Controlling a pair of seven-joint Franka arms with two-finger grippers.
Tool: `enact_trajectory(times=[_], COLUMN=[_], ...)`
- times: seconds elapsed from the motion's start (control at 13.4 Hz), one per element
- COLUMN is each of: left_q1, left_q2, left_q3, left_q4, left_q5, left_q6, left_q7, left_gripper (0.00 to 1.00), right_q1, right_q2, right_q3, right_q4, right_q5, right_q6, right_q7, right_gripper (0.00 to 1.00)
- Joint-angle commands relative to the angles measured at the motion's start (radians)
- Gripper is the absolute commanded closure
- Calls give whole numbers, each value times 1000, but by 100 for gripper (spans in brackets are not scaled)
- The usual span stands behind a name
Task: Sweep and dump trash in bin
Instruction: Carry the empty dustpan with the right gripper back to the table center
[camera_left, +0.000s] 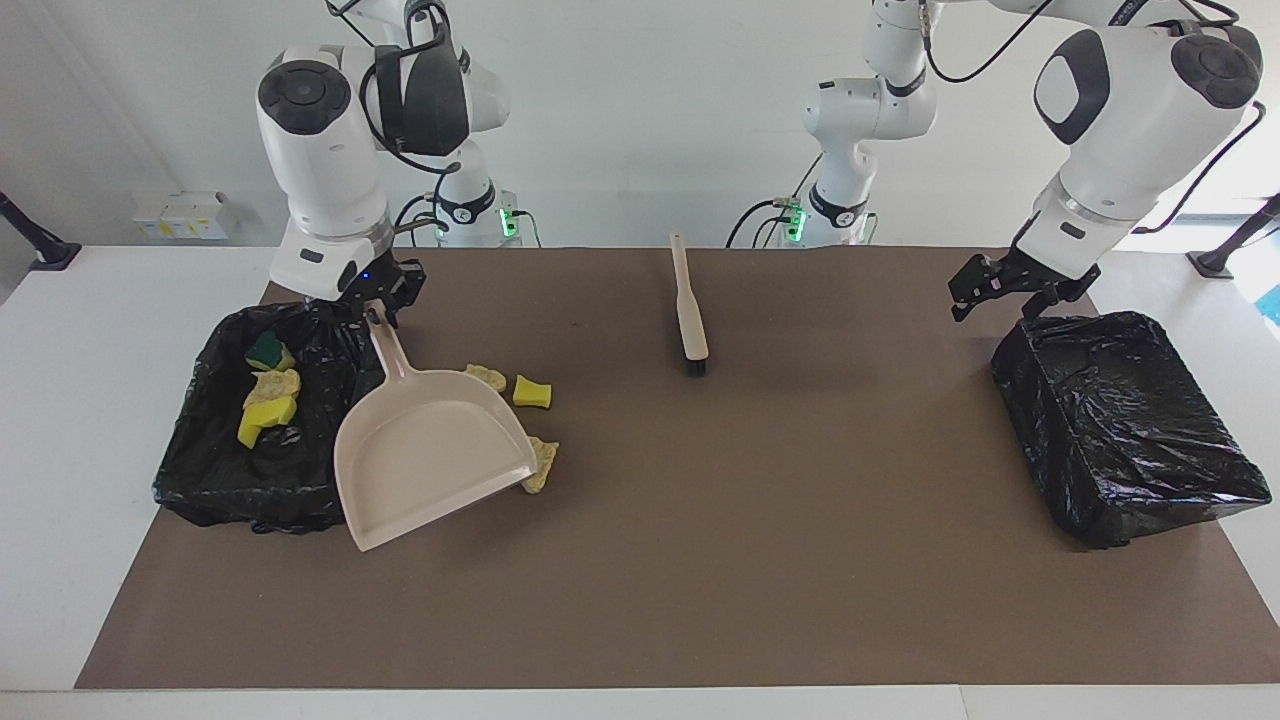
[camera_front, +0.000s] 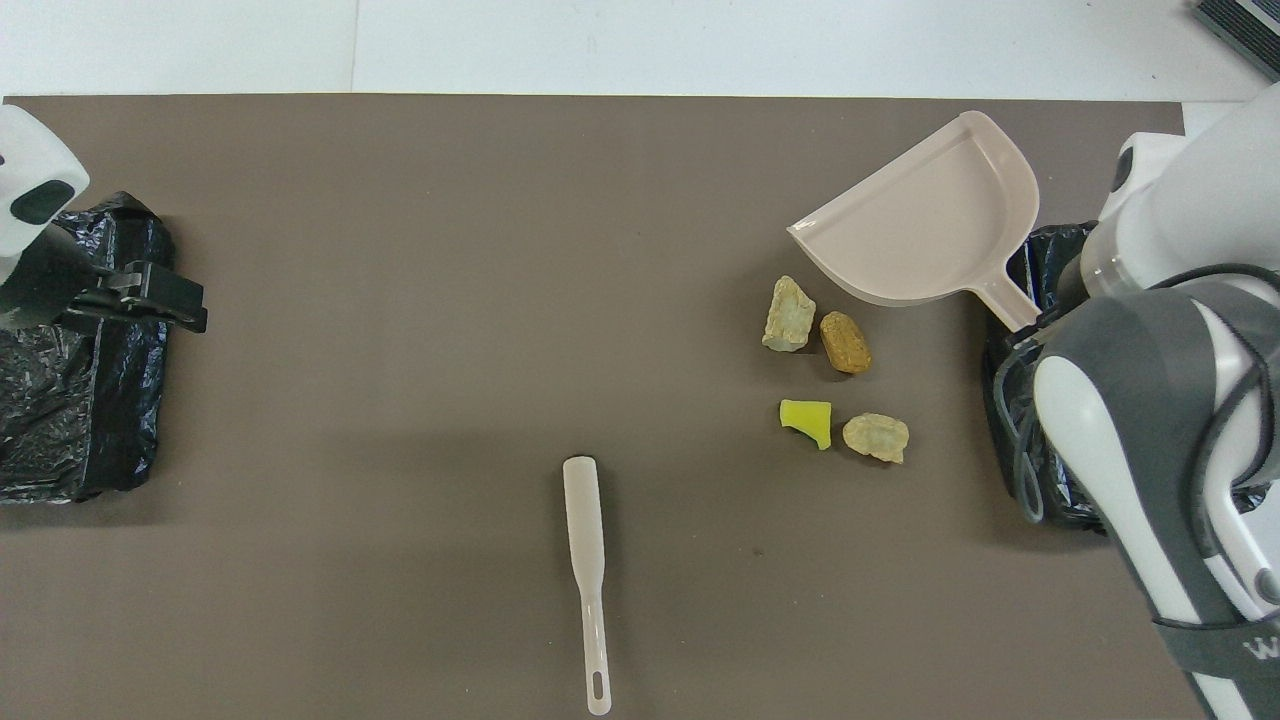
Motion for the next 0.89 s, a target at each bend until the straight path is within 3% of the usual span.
enact_trajectory(times=[0.0,0.22,0.6,0.82], left_q1=[10,8,8,-7], left_q2=[1,1,1,-28], left_q3=[-8,-8,-8,-22], left_q4=[13,13,17,14], left_q5=[17,17,9,8], left_q6=[-13,-13,-27,-18], left_q7=[9,9,-2,6], left_gripper=[0,0,0,0], right_q1=[122,229,424,492], right_q2=[40,93,312,389], right_q3=[7,7,18,18], right_q4=[-13,2,109,119], right_q5=[53,152,233,261], right_q6=[54,132,284,412], right_q7=[289,521,863,959], right_gripper=[100,100,100,100])
